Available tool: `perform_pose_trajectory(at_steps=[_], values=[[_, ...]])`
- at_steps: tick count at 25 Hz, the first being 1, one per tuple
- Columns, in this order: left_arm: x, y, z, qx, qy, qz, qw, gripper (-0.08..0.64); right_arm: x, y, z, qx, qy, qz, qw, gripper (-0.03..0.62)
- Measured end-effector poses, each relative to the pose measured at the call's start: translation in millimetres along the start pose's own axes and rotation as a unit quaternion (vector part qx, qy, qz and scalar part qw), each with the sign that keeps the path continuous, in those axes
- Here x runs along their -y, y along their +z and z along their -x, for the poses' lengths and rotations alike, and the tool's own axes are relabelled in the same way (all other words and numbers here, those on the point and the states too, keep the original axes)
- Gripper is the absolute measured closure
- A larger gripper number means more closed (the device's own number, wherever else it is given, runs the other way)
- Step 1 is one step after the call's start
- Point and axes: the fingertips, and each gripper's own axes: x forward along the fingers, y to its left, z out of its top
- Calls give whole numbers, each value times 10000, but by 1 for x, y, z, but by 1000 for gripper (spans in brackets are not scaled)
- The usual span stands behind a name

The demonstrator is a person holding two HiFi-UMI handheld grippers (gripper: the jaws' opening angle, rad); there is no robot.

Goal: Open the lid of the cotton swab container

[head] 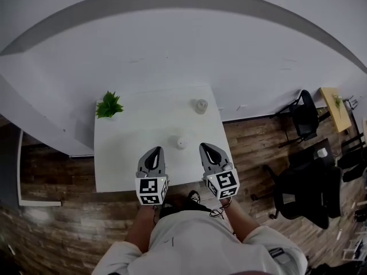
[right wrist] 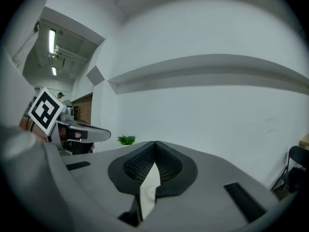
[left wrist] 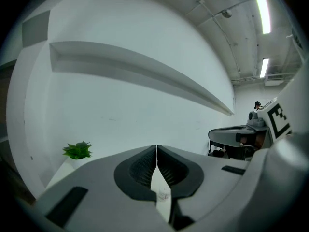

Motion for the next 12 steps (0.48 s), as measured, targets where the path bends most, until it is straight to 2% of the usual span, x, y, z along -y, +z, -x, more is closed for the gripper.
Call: perform_pose_trajectory(at_steps=[4, 7, 12], values=[[6, 28, 2, 317, 77, 53, 9995, 538, 16, 21, 6, 234, -34, 86, 9997, 595], [5, 30, -4, 324, 128, 135, 9993, 538, 24, 26, 3, 323, -47, 34, 9995, 595], [11, 37, -13, 340, 164, -100, 9992, 538, 41, 26, 3, 392, -77, -60, 9992, 595]])
